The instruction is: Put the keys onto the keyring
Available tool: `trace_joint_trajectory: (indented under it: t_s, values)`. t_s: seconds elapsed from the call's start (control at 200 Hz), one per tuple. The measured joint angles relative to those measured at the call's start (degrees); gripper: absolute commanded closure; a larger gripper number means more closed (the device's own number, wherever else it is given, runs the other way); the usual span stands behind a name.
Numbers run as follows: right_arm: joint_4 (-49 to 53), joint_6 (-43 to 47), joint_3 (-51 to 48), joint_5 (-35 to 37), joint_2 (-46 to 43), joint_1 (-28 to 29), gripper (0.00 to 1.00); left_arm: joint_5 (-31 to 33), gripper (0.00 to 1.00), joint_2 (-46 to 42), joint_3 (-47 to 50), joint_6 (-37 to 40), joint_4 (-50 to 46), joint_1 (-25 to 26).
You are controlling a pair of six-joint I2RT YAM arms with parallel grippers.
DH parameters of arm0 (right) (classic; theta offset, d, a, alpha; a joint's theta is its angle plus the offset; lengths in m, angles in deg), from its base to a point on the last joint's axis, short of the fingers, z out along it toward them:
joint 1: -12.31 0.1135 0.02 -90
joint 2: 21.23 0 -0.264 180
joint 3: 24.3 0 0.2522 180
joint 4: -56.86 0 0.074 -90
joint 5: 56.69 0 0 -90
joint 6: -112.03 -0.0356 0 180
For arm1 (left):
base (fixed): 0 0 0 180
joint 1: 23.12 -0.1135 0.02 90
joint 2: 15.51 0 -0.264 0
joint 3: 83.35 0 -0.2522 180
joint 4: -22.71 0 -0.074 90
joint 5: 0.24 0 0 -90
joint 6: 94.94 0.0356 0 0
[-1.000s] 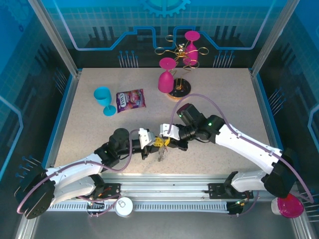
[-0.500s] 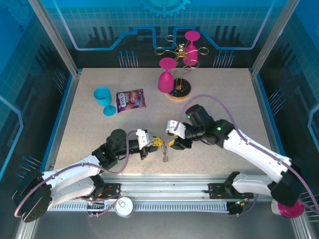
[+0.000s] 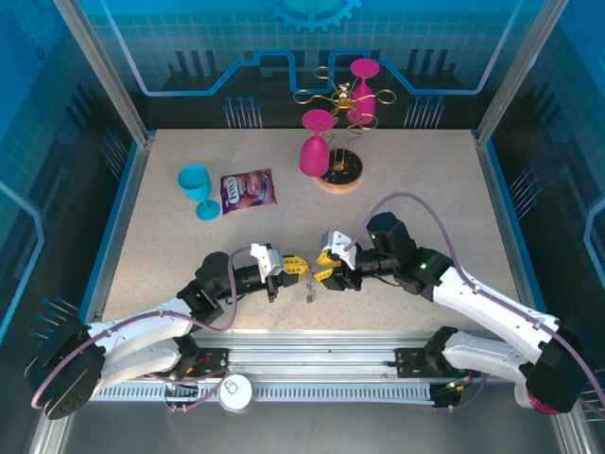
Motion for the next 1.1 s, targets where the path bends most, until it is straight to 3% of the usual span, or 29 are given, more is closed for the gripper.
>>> trace_joint_trajectory:
  t_s: [0.215,0.53,0.705,1.101]
  values:
    - [-0.9,-0.5,0.0,-0.4,2.1,0.2,0.78,1.0,1.0,1.0,0.3,-2.4,3.5,0.0]
    - [-0.8,0.0,0.0,-1.0,0.0,-0.6,0.66,1.3,1.0,2.0,0.7,-4.4,6.3,0.0]
    - [-1.6,0.6,0.1,-2.1,-3.6,-3.1,0.66,0.9,1.0,2.0,0.7,-3.8,6.3,0.0]
    - [-2.9,1.5,2.6,-7.7,3.1,-3.2,0.74,-1.9,1.0,2.6,0.7,-3.1,6.3,0.0]
